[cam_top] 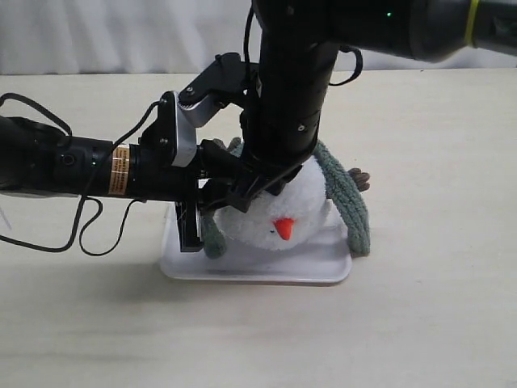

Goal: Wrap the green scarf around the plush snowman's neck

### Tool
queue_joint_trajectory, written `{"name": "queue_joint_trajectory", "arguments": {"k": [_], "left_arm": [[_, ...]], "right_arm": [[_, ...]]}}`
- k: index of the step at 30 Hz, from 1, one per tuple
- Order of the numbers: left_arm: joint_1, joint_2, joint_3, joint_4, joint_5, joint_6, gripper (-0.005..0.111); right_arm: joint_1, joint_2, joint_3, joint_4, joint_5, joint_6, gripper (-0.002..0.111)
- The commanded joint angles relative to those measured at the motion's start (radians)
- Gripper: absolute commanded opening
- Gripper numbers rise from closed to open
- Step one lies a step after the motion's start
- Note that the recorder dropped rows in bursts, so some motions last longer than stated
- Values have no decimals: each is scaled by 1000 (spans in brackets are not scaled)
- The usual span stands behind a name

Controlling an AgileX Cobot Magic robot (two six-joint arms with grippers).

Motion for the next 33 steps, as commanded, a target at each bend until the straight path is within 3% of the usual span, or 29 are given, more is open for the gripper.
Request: {"name": "queue_joint_trajectory", "arguments": {"k": [1, 6, 10, 16, 24, 28, 33], "left_arm": [[-10, 16, 4, 0, 61, 7, 32], [-10, 16, 4, 0, 59, 7, 32], [-10, 16, 4, 0, 48, 7, 32], [-10, 16, 4, 2, 46, 7, 32], [-10, 16, 4, 17, 43, 3, 32], [-10, 16, 4, 17, 41, 3, 32], [-10, 16, 4, 17, 38, 0, 32]], "right_arm": [[1, -57, 3, 3, -42, -25, 4], [1, -146, 3, -24, -156, -18, 6], [1, -204, 3, -48, -218, 1, 15], [-26, -184, 3, -279, -184, 186, 29], [-98, -86, 3, -225, -146, 103, 29], [-106, -76, 3, -113, -178, 31, 29], [-108, -49, 3, -111, -179, 22, 29]]}}
